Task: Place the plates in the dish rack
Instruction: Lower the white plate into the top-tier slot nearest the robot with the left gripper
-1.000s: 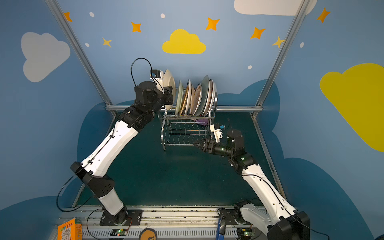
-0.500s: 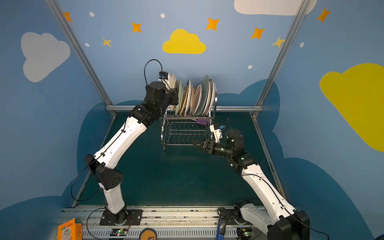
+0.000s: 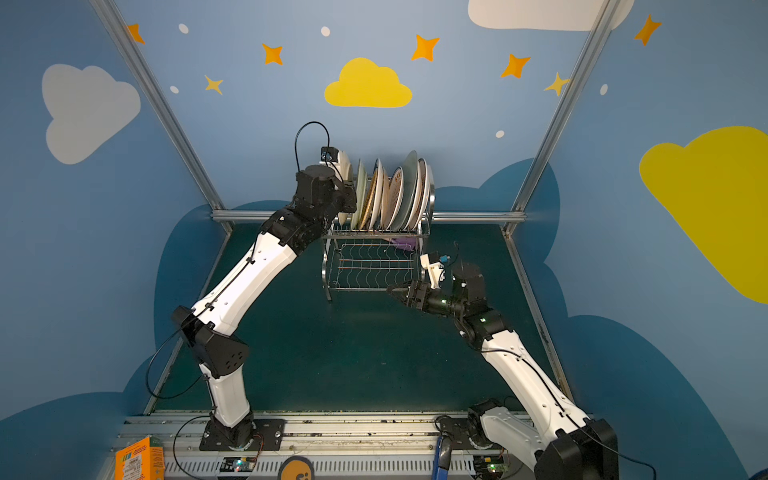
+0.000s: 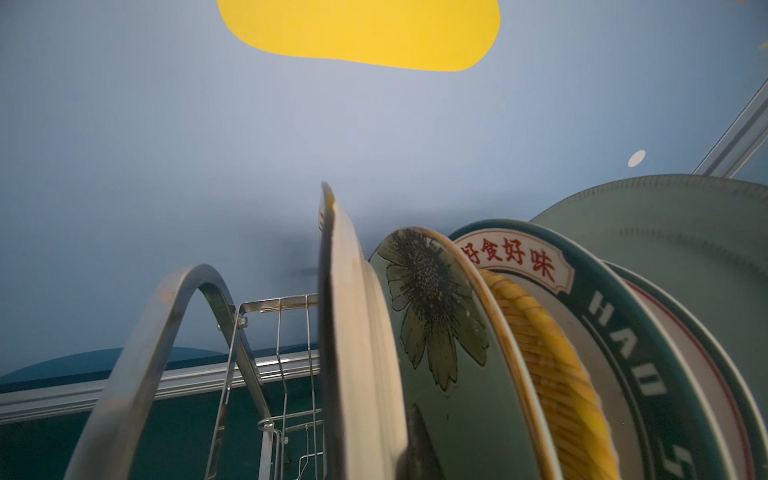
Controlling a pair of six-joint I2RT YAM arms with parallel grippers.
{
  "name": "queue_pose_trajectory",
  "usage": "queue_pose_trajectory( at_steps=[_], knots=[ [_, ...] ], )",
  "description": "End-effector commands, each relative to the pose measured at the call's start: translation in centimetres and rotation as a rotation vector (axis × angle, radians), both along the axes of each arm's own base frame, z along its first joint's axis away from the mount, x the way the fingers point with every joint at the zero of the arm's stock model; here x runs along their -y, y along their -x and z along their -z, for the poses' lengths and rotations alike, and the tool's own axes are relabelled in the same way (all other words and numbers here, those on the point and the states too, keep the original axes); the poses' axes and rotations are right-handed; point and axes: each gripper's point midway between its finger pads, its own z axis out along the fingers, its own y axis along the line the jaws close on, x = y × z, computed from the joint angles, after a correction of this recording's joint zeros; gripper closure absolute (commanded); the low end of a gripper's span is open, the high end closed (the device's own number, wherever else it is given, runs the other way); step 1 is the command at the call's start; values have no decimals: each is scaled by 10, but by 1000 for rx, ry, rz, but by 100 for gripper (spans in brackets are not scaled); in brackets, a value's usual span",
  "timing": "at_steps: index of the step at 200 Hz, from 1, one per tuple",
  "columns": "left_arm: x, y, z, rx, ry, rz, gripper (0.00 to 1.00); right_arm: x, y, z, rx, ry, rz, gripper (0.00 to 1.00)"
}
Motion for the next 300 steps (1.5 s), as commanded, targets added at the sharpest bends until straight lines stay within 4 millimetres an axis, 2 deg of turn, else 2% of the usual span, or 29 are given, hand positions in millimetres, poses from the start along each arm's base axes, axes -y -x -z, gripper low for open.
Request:
queue_pose_trajectory(
  at_steps=[1, 74, 127, 146, 161, 227, 300],
  knots=[
    [-7, -3, -44, 127, 69, -37, 96, -1, 2, -10, 40, -18, -2, 12],
    [-11, -13, -23, 89, 24, -94, 96, -3, 3, -7, 36, -18, -9, 11],
    [-5, -10, -19, 90, -21, -93, 96, -6, 1, -6, 28, -18, -14, 11],
    [-4, -9, -15, 87, -35, -100, 92, -7, 2, -5, 24, -17, -17, 11],
    [-2, -7, -16, 90, -34, -93, 88, -6, 1, -4, 21, -17, -15, 11],
    [2, -2, -24, 107, -22, -79, 83, -6, 3, -4, 16, -19, -13, 11],
    [5, 4, -42, 131, 17, -59, 73, -6, 5, -4, 17, -20, -14, 11]
  ],
)
